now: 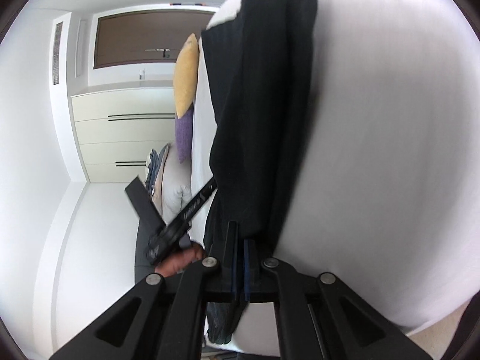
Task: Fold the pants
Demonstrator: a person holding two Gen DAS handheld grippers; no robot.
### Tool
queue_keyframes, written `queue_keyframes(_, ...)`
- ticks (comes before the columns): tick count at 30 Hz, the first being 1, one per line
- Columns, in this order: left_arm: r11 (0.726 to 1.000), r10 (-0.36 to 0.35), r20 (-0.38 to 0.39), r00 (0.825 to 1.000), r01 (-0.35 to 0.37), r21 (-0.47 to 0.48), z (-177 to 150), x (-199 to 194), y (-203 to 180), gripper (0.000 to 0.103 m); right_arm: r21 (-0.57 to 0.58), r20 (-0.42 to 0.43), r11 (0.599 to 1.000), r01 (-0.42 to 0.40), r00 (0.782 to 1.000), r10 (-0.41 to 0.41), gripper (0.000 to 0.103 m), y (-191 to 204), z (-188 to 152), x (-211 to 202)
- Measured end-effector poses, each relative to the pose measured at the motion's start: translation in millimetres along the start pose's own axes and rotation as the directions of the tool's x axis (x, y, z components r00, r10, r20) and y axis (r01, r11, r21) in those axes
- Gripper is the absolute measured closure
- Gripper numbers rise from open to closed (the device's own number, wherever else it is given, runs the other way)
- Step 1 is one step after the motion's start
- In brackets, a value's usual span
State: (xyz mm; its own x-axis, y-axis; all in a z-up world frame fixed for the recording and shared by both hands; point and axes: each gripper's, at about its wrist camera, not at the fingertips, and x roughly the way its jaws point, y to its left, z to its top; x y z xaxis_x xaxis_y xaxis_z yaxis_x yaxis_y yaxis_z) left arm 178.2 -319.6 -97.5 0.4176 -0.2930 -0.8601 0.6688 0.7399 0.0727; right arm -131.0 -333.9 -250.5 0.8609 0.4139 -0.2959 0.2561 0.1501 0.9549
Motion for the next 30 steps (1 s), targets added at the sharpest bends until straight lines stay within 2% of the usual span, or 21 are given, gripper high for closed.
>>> queue_keyframes(2,0.999,0.006,0.016,1.000,-0.006,-0.050,10.5,-7.5,8.4,0.094,0.004,0.004,1.000,-0.010,1.000,0.010,0.098,-1.5,1.9,-7.0)
queue_keyframes(3,0.998,-0.013,0.049,0.999,0.015,-0.059,17.4,-15.6,4.1,0.094,-0.001,0.008,1.000,-0.009,1.000,0.009,0.097,-0.8,2.1,-8.9)
queue_keyframes(4,0.998,-0.030,0.073,0.997,0.033,-0.049,20.6,-23.6,-2.3,0.094,-0.004,0.006,1.000,-0.019,1.000,0.019,0.091,0.0,1.5,-12.7)
queue_keyframes(7,0.994,-0.089,0.067,0.994,0.085,0.063,17.3,-38.2,-29.1,0.094,-0.025,0.000,0.999,-0.043,0.999,0.043,0.078,3.8,0.8,-4.0)
queue_keyframes(8,0.991,-0.096,0.051,0.994,0.091,0.099,15.7,-35.8,-41.9,0.094,-0.035,-0.006,0.999,-0.039,0.999,0.039,0.077,5.9,1.5,-0.1)
queue_keyframes(9,0.986,-0.109,0.028,0.994,0.104,0.126,13.7,-29.6,-56.0,0.094,-0.037,-0.009,0.999,-0.035,0.999,0.035,0.077,5.7,3.3,2.3)
queue_keyframes(11,0.983,-0.123,-0.003,0.992,0.123,0.136,13.1,-15.5,-73.0,0.094,-0.010,0.000,1.000,-0.026,1.000,0.026,0.090,-0.1,9.8,5.6)
queue_keyframes(12,0.986,-0.102,0.009,0.995,0.100,0.134,13.5,-11.2,-79.2,0.094,0.015,0.003,1.000,-0.014,1.000,0.014,0.098,-2.9,14.4,6.3)
queue_keyframes(13,0.987,-0.093,0.021,0.995,0.090,0.131,14.2,-10.5,-82.6,0.094,0.036,0.006,0.999,-0.017,1.000,0.016,0.100,-7.1,14.9,6.1)
queue_keyframes(16,0.987,-0.100,0.008,0.995,0.098,0.126,22.1,-10.2,-88.3,0.094,0.009,0.015,1.000,0.018,1.000,-0.018,0.101,-9.4,7.1,-3.7)
queue_keyframes(18,0.982,-0.104,-0.006,0.995,0.103,0.158,-4.5,-22.4,-88.7,0.094,0.022,0.023,1.000,0.011,1.000,-0.012,0.102,-16.4,3.7,-10.4)
queue_keyframes(22,0.979,-0.084,0.001,0.996,0.083,0.184,1.8,-13.5,-91.6,0.094,0.024,0.009,1.000,-0.013,1.000,0.013,0.102,-19.0,4.6,-14.1)
queue_keyframes(23,0.981,-0.084,0.007,0.996,0.081,0.177,-13.5,-12.9,-80.3,0.094,0.020,0.008,1.000,-0.015,1.000,0.015,0.101,-18.3,6.2,-15.9)
queue_keyframes(25,0.983,-0.085,0.016,0.996,0.081,0.164,-22.7,-13.8,-71.3,0.094,0.033,0.033,0.999,-0.032,0.999,0.031,0.090,-17.8,12.8,-23.6)
queue_keyframes(27,0.985,-0.089,0.024,0.996,0.084,0.149,-26.1,-15.0,-62.1,0.094,0.046,0.089,0.997,-0.057,0.995,0.053,0.083,-19.1,21.4,-35.1)
queue_keyframes(29,0.985,-0.095,0.030,0.995,0.089,0.146,-25.3,-14.6,-60.8,0.094,0.042,0.148,0.998,-0.052,0.988,0.045,0.085,-17.9,33.7,-44.4)
queue_keyframes(30,0.985,-0.099,0.033,0.995,0.093,0.142,-24.8,-14.0,-59.9,0.094,0.056,0.171,0.997,-0.046,0.985,0.036,0.100,-21.6,39.1,-48.6)
